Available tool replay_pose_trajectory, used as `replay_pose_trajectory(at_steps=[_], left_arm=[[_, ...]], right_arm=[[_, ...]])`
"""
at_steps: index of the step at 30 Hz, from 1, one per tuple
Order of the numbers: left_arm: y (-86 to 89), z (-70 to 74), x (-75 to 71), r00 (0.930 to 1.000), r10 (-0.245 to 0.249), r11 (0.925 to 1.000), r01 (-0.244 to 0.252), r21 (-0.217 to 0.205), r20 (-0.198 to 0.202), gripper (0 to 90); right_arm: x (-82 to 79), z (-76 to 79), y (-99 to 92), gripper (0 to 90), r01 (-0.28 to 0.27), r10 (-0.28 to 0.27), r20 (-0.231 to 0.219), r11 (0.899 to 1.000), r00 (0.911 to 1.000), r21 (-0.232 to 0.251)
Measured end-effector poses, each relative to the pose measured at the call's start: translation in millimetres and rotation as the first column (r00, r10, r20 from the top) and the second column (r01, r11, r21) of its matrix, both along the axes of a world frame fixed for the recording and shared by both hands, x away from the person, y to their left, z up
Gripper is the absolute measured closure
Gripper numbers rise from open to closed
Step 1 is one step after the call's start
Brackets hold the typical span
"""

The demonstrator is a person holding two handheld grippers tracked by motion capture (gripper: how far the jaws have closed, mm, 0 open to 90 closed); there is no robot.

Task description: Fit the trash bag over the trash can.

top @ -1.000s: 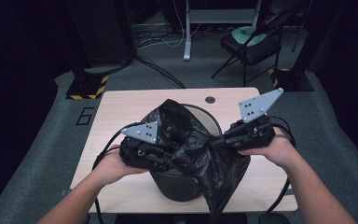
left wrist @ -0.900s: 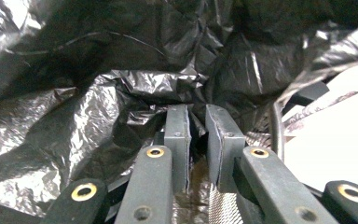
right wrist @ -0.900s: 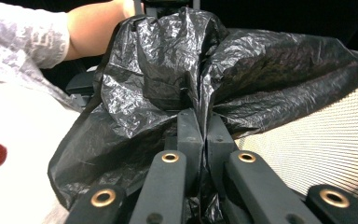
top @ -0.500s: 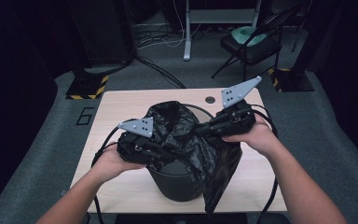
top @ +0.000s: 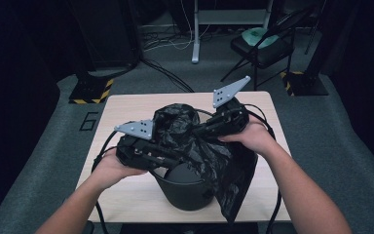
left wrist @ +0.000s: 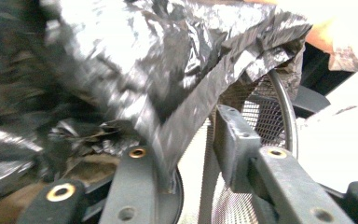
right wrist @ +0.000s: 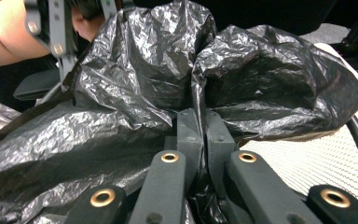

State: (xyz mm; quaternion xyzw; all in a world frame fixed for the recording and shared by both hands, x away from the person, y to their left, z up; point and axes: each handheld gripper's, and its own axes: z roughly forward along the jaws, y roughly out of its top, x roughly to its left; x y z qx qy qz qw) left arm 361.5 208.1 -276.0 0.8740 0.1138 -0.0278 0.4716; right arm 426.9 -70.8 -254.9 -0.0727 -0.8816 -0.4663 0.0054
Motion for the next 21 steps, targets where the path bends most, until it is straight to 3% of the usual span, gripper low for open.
replay_pose_trajectory(at_steps=[7, 11, 14, 18, 21], left_arm=[[19.7, 10.9, 1.4, 0.9982, 0.059, 0.9979, -0.058, -0.027, 0.016, 60.3], [27.0, 16.1, 4.3, 0.9946, 0.097, 0.9951, -0.097, -0.021, 0.035, 58.3], [32.5, 17.3, 11.7, 0.9875, 0.148, 0.9890, -0.147, -0.011, 0.055, 52.5], [41.2, 12.8, 26.2, 0.9770, 0.210, 0.9776, -0.209, -0.023, 0.037, 45.5], [44.0, 10.4, 36.0, 0.9639, 0.262, 0.9651, -0.262, -0.010, 0.047, 41.9]], right_arm=[[6.8, -6.2, -5.9, 86.6, 0.023, -0.024, -0.013, 1.000, 0.9996, -0.008], [8.2, -8.3, -6.8, 86.6, 0.028, -0.028, -0.017, 1.000, 0.9995, -0.012], [8.4, -8.4, -5.7, 86.6, 0.027, -0.027, -0.012, 1.000, 0.9995, -0.016], [8.8, -8.7, -3.9, 86.6, 0.025, -0.025, -0.014, 1.000, 0.9996, -0.017], [9.1, -9.0, -3.3, 86.5, 0.022, -0.023, -0.016, 1.000, 0.9996, -0.017]])
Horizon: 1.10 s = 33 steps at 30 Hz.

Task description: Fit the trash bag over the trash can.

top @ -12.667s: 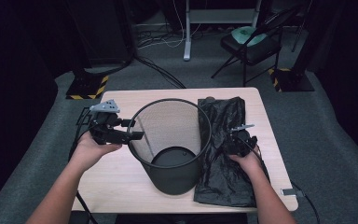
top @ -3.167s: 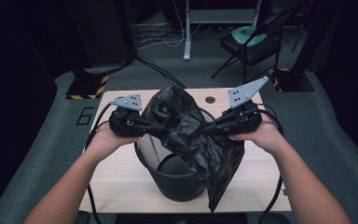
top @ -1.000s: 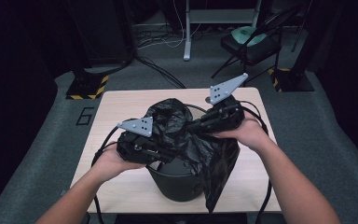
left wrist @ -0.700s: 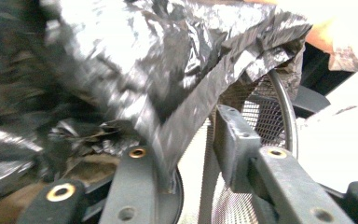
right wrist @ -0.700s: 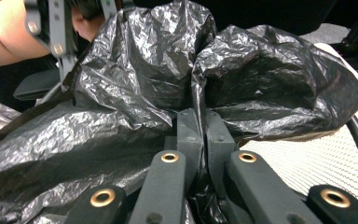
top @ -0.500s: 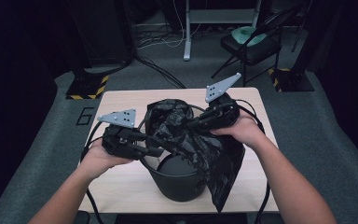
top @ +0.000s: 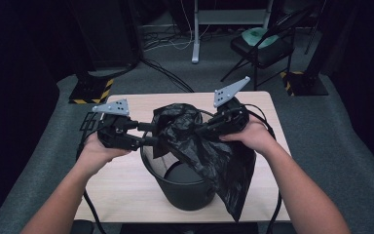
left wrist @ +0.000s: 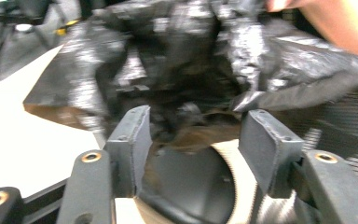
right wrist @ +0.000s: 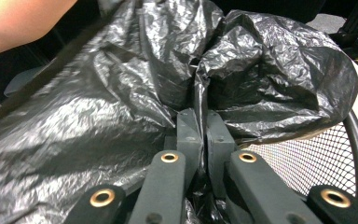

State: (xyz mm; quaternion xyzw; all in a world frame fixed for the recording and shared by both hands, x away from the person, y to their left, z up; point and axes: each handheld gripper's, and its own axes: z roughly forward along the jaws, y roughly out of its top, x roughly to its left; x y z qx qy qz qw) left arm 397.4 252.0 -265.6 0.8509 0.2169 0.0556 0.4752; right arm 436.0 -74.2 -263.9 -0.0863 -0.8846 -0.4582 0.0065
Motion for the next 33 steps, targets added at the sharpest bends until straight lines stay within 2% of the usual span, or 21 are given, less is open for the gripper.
replay_pose_trajectory(at_steps=[2, 5, 11, 15, 20, 26, 27, 30, 33], left_arm=[[2.3, -1.5, 7.9, 0.9991, 0.040, 0.9992, -0.040, 0.009, 0.012, 41.1], [6.2, -2.6, 18.3, 0.9965, 0.083, 0.9966, -0.083, 0.000, 0.009, 39.6], [5.3, -8.1, 36.3, 0.9916, 0.128, 0.9917, -0.128, 0.002, -0.018, 38.7], [-0.6, -12.6, 42.0, 0.9927, 0.119, 0.9928, -0.119, 0.016, -0.016, 48.5], [-3.1, -13.2, 42.7, 0.9936, 0.113, 0.9933, -0.113, 0.024, 0.006, 66.1], [4.3, -5.4, 37.5, 0.9927, 0.110, 0.9939, -0.110, -0.004, 0.049, 81.4], [4.8, -4.3, 36.6, 0.9930, 0.106, 0.9943, -0.106, -0.006, 0.051, 86.1], [2.4, -1.9, 32.9, 0.9947, 0.091, 0.9958, -0.092, 0.007, 0.048, 88.8], [-2.8, -1.9, 28.2, 0.9977, 0.055, 0.9984, -0.055, 0.011, 0.039, 89.1]], right_arm=[[0.2, -0.1, -0.1, 86.5, -0.002, 0.002, 0.000, 1.000, 1.0000, 0.004], [-0.1, -0.3, -0.6, 86.5, -0.007, 0.007, -0.002, 1.000, 1.0000, 0.010], [1.3, -1.9, -1.4, 86.4, -0.008, 0.008, -0.004, 1.000, 1.0000, 0.015], [0.9, -1.4, -1.1, 86.1, -0.010, 0.010, -0.002, 1.000, 0.9999, 0.021], [0.5, -1.6, -0.8, 85.9, -0.011, 0.011, 0.000, 1.000, 0.9999, 0.022], [-1.8, 0.2, -1.4, 86.0, -0.014, 0.014, 0.011, 0.999, 0.9998, 0.033], [-2.1, 0.5, -1.5, 86.0, -0.014, 0.014, 0.011, 0.999, 0.9998, 0.034], [-3.1, 1.3, -1.4, 86.1, -0.015, 0.014, 0.013, 0.999, 0.9998, 0.040], [-5.1, 2.1, -1.9, 86.2, -0.019, 0.018, 0.015, 0.999, 0.9997, 0.041]])
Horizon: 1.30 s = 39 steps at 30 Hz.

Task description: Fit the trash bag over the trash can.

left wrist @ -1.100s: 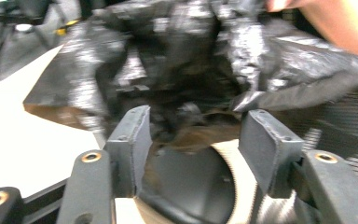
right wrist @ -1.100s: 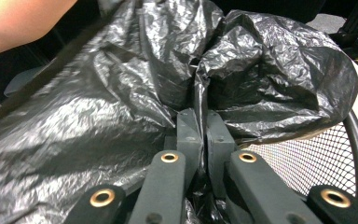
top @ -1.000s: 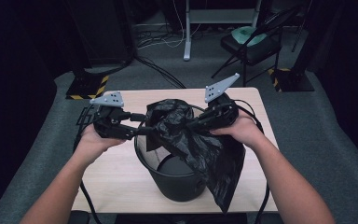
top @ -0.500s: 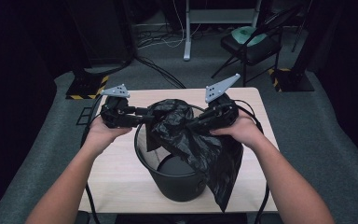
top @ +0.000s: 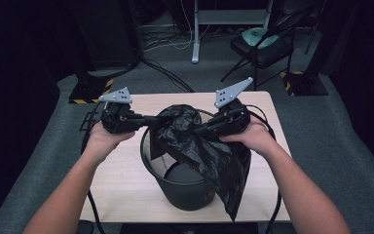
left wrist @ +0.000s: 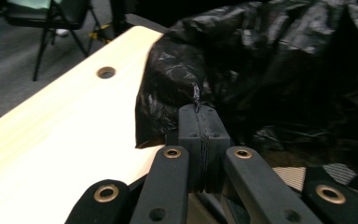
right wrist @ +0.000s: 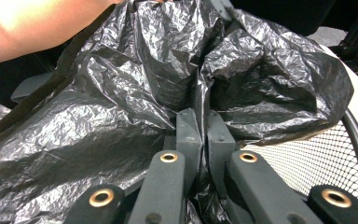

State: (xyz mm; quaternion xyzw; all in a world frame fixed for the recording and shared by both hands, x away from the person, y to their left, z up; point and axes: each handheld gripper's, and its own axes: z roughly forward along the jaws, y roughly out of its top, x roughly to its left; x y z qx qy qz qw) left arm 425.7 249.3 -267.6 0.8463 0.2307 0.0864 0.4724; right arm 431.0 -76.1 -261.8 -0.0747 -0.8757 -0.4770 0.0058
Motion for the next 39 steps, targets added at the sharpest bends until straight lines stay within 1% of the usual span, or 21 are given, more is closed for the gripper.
replay_pose_trajectory(at_steps=[4, 8, 11, 13, 14, 15, 17, 19, 21, 23, 25, 29, 32, 36, 39], left_arm=[[-8.6, -2.7, -6.2, 0.9982, -0.055, 0.9985, 0.054, -0.010, -0.023, 89.1], [-19.4, -8.8, -12.1, 0.9938, -0.101, 0.9948, 0.102, 0.007, -0.046, 89.1], [-25.9, -12.9, -16.0, 0.9906, -0.124, 0.9921, 0.125, 0.014, -0.059, 88.0], [-28.1, -14.8, -17.4, 0.9882, -0.132, 0.9909, 0.134, 0.012, -0.077, 78.7], [-28.3, -15.2, -18.5, 0.9885, -0.129, 0.9914, 0.130, 0.011, -0.079, 73.3], [-27.7, -14.8, -19.3, 0.9900, -0.119, 0.9927, 0.120, 0.012, -0.076, 65.6], [-22.8, -11.5, -20.6, 0.9918, -0.109, 0.9939, 0.110, 0.007, -0.067, 59.7], [-14.2, -5.4, -21.1, 0.9938, -0.093, 0.9957, 0.092, -0.013, -0.062, 53.5], [-7.8, -0.5, -21.5, 0.9946, -0.084, 0.9963, 0.083, -0.022, -0.060, 52.0], [-3.4, 4.9, -22.7, 0.9961, -0.073, 0.9972, 0.072, -0.022, -0.051, 50.7], [-2.4, 11.0, -25.3, 0.9959, -0.080, 0.9965, 0.078, -0.030, -0.042, 50.6], [-8.1, 20.1, -29.8, 0.9946, -0.100, 0.9941, 0.099, -0.045, -0.027, 46.1], [-17.5, 24.6, -33.1, 0.9920, -0.124, 0.9911, 0.123, -0.051, -0.023, 43.4], [-29.9, 25.9, -34.1, 0.9885, -0.149, 0.9873, 0.148, -0.058, -0.022, 40.2], [-38.2, 22.7, -32.5, 0.9870, -0.158, 0.9868, 0.156, -0.042, -0.031, 39.9]], right_arm=[[-3.4, 2.2, -3.5, 86.2, -0.003, 0.003, 0.002, 1.000, 1.0000, 0.004], [-5.4, 4.8, -8.3, 86.3, 0.001, -0.001, 0.006, 1.000, 1.0000, 0.013], [-4.6, 4.6, -9.8, 86.2, 0.006, -0.006, 0.002, 1.000, 1.0000, 0.008], [-3.9, 3.6, -9.8, 86.2, 0.007, -0.007, -0.002, 1.000, 1.0000, 0.003], [-3.7, 3.2, -9.7, 86.2, 0.007, -0.007, -0.003, 1.000, 1.0000, 0.000], [-3.4, 2.4, -9.4, 86.2, 0.007, -0.007, -0.003, 1.000, 1.0000, -0.005], [-2.6, 1.1, -9.2, 86.2, 0.010, -0.010, -0.005, 1.000, 0.9999, -0.015], [-1.8, 0.1, -9.3, 86.2, 0.013, -0.013, -0.007, 1.000, 0.9999, -0.025], [-0.9, -0.5, -9.3, 86.2, 0.015, -0.015, -0.009, 0.999, 0.9999, -0.030], [0.1, -1.2, -8.5, 86.2, 0.017, -0.018, -0.011, 0.999, 0.9998, -0.033], [1.0, -2.0, -6.6, 86.2, 0.017, -0.018, -0.010, 0.999, 0.9998, -0.041], [2.1, -3.0, -0.4, 86.2, 0.013, -0.014, -0.012, 0.998, 0.9998, -0.056], [1.3, -1.2, 4.5, 86.2, 0.008, -0.008, -0.005, 0.998, 1.0000, -0.068], [-0.6, 1.8, 10.7, 86.2, -0.004, 0.004, 0.002, 0.997, 1.0000, -0.073], [-1.4, 2.0, 15.1, 86.2, -0.013, 0.013, 0.003, 0.997, 0.9999, -0.077]])
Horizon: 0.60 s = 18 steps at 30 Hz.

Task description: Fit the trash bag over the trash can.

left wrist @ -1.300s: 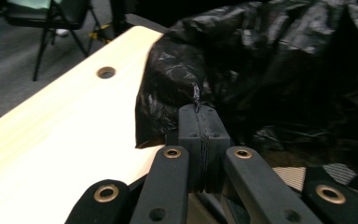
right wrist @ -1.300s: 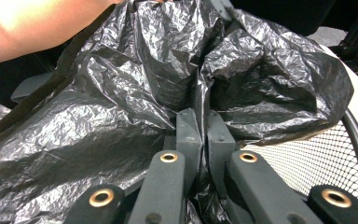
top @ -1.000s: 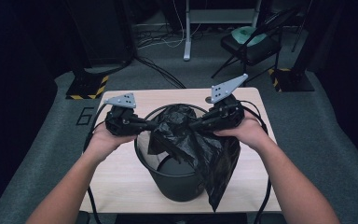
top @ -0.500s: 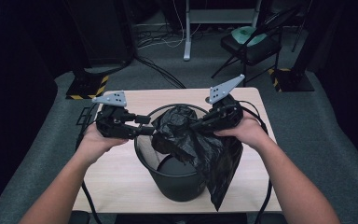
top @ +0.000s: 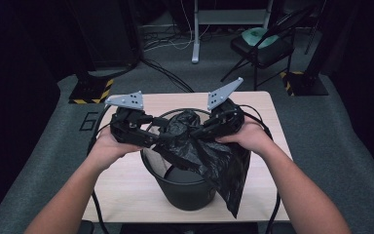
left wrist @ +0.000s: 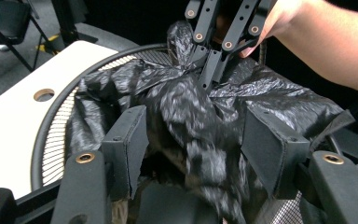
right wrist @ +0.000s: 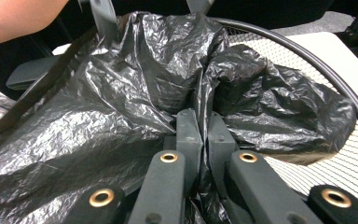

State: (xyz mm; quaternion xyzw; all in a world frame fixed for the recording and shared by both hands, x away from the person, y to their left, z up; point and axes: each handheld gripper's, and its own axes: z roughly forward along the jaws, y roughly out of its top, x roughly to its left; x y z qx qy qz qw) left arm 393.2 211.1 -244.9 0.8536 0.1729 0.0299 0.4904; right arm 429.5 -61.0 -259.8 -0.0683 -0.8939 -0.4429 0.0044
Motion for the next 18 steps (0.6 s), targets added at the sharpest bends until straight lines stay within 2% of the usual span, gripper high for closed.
replay_pose_trajectory(at_steps=[4, 5, 6, 8, 9, 11, 12, 18], left_arm=[[-8.7, -6.3, 3.5, 0.9998, -0.013, 0.9997, 0.013, 0.018, -0.013, 40.6], [-11.4, -9.1, 4.0, 0.9989, -0.042, 0.9987, 0.042, 0.028, -0.019, 44.1], [-12.7, -10.4, 3.6, 0.9986, -0.051, 0.9980, 0.052, 0.037, -0.010, 57.7], [-15.8, -13.4, 2.9, 0.9981, -0.061, 0.9954, 0.060, 0.075, 0.009, 68.2], [-16.3, -14.6, 2.9, 0.9978, -0.065, 0.9947, 0.064, 0.080, 0.011, 73.7], [-15.8, -18.6, 3.5, 0.9984, -0.057, 0.9939, 0.056, 0.095, 0.008, 79.1], [-14.9, -19.7, 4.1, 0.9987, -0.051, 0.9939, 0.050, 0.099, 0.007, 81.1], [-4.1, -26.2, 8.8, 1.0000, -0.005, 0.9947, 0.005, 0.103, -0.007, 84.6]], right_arm=[[-1.5, 0.5, 3.9, 86.2, -0.015, 0.015, -0.004, 1.000, 0.9999, 0.012], [-1.9, 0.9, 4.5, 86.2, -0.019, 0.020, -0.005, 1.000, 0.9998, 0.016], [-2.8, 1.7, 5.7, 86.0, -0.025, 0.026, -0.005, 0.999, 0.9997, 0.023], [-3.9, 2.4, 7.0, 85.0, -0.028, 0.028, 0.000, 0.999, 0.9996, 0.022], [-4.2, 2.5, 7.6, 81.7, -0.024, 0.024, 0.003, 0.999, 0.9997, 0.023], [-4.2, 2.6, 7.3, 71.0, -0.003, 0.003, 0.004, 1.000, 1.0000, 0.027], [-3.6, 2.9, 5.1, 62.0, 0.036, -0.036, 0.003, 0.999, 0.9993, 0.037], [-4.8, 6.4, -18.4, 52.0, 0.112, -0.112, -0.004, 0.991, 0.9937, 0.076]])
